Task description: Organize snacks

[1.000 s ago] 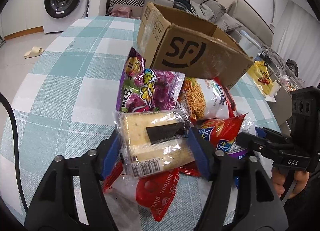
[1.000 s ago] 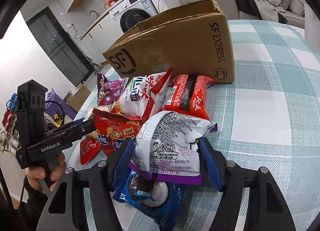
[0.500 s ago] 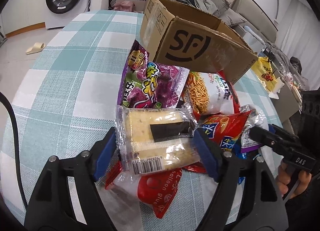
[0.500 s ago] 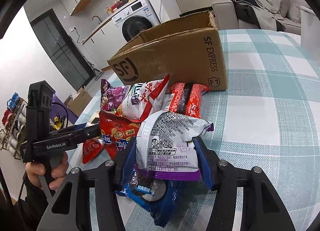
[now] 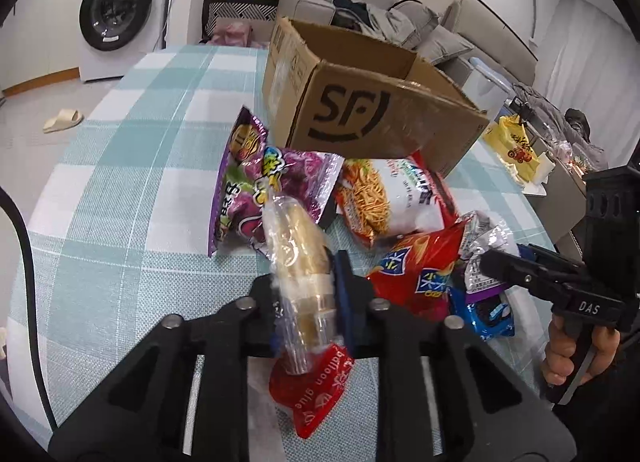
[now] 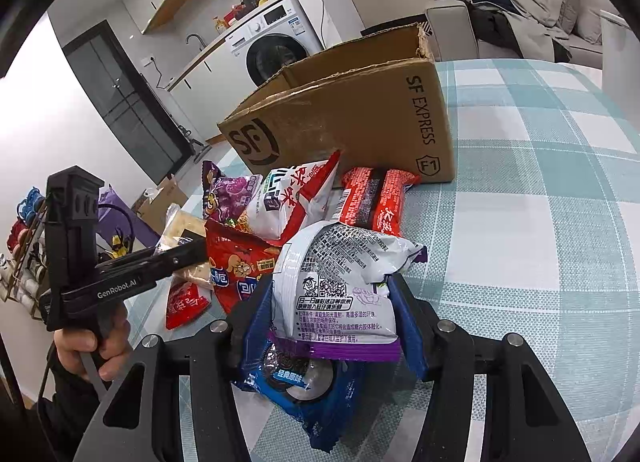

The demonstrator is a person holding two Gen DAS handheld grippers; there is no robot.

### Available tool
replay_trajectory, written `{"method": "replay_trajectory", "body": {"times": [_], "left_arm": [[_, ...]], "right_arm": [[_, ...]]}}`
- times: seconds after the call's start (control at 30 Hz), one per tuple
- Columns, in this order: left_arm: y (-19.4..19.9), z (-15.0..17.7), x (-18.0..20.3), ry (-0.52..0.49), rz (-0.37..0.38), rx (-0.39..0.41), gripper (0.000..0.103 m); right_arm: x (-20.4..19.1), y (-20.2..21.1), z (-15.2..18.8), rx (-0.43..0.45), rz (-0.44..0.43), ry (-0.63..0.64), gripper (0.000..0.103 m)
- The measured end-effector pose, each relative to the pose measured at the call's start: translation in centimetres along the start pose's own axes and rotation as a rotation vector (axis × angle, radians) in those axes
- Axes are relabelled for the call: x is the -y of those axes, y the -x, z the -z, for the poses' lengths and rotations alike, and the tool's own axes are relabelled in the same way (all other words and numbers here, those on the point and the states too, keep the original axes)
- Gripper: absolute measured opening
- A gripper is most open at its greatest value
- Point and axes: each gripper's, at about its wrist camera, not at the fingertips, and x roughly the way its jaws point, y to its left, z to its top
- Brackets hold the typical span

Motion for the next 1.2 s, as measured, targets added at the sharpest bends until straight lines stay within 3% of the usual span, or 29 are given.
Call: {"method": "replay_trajectory", "body": {"times": [0.67, 1.2], "left_arm": [[4.0, 0.3, 1.9, -0.035, 0.025, 0.107, 0.012], [8.4, -3.0, 4.2, -0.073, 0.046, 0.214, 0.012]], "right_arm": [[-0.2, 2.2, 0.1, 0.071, -0.014, 0.005, 0.057], [-1.1, 5.8, -2.1, 0.176, -0.012, 0.027, 0.057]]}}
